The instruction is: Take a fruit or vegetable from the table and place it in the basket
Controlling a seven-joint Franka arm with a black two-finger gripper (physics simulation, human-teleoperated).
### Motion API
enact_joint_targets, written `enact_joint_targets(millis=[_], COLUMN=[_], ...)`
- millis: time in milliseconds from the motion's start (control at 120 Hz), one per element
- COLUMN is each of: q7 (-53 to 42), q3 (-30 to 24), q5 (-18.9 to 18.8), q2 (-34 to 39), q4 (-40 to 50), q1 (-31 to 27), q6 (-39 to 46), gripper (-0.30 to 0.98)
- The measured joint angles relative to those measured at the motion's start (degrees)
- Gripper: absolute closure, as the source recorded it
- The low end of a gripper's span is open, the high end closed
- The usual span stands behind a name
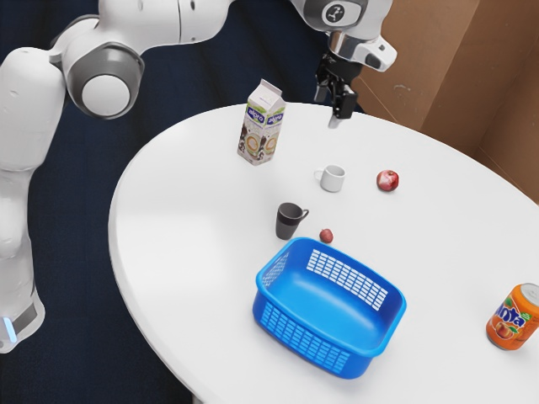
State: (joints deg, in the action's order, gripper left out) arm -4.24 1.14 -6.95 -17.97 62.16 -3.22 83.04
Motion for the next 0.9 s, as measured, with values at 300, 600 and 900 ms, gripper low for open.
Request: enact_joint_targets(millis=[300,600,900], q7=[-0.8,0.6,1.8], q3=[1.1,-1.8,-3.0], q5=[1.0,1.8,1.7], q2=[0.7,-0.5,-9.4], q4=[0.0,0.0,-0.4], q1=[0.0,0.6,0.6], q6=[-0.3,0.2,7.6], gripper=[0.00,0.00,0.00])
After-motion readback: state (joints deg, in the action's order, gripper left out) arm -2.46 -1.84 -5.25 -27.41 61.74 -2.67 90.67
